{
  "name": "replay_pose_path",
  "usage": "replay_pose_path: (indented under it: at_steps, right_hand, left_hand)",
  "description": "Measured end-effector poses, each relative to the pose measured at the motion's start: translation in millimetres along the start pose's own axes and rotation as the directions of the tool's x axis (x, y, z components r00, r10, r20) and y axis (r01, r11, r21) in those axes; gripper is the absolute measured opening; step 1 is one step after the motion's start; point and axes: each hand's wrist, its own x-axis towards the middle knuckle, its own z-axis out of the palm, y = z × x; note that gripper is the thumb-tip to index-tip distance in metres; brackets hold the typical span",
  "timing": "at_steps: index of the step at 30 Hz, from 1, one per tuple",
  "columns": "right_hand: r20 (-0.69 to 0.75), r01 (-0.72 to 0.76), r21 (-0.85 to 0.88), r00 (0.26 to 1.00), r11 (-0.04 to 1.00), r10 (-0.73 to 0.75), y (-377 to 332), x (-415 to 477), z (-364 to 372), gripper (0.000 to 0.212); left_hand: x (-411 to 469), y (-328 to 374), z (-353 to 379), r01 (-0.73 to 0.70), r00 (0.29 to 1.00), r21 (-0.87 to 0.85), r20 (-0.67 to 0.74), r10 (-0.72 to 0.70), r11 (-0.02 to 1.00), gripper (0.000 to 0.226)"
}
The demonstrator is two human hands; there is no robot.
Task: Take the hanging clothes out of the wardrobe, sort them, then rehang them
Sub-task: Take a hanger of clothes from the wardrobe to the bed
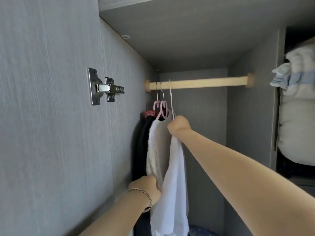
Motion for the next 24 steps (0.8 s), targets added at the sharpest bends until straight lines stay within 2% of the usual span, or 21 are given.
replay_pose_path:
  at_steps: [1,5,10,17,21,24]
  right_hand:
    - [-0.041,0.036,-0.016,0.998,0.999,-0.036,2,0,-7,0.02]
    - [-0.117,0.101,-0.022,0.988,0.995,-0.103,5,-7,-38,0.036]
    - [-0.088,0.16,-0.133,0.981,0.978,-0.173,18,-47,-68,0.031]
    - [-0.097,0.038,-0.136,0.994,0.99,-0.051,59,-134,-114,0.031]
    - [-0.113,-0.065,-0.122,0.992,0.99,0.051,84,-206,-135,0.034]
    - [-0.148,-0.143,-0.178,0.982,0.974,0.117,99,-270,-148,0.034]
  left_hand:
    - [0,2,0,-0.005,1.0,0.001,-0.002,0.005,1.0,0.028]
    - [-9,11,1,-0.024,1.0,0.024,-0.019,0.025,0.999,0.027]
    - [-31,30,4,-0.018,1.0,0.043,-0.012,0.018,0.999,0.028]
    - [-71,66,23,-0.075,0.995,0.014,0.069,0.074,0.997,0.021]
    - [-110,94,42,-0.189,0.97,-0.057,0.144,0.196,0.98,0.025]
    - [-142,112,66,-0.329,0.924,-0.05,0.188,0.333,0.943,0.023]
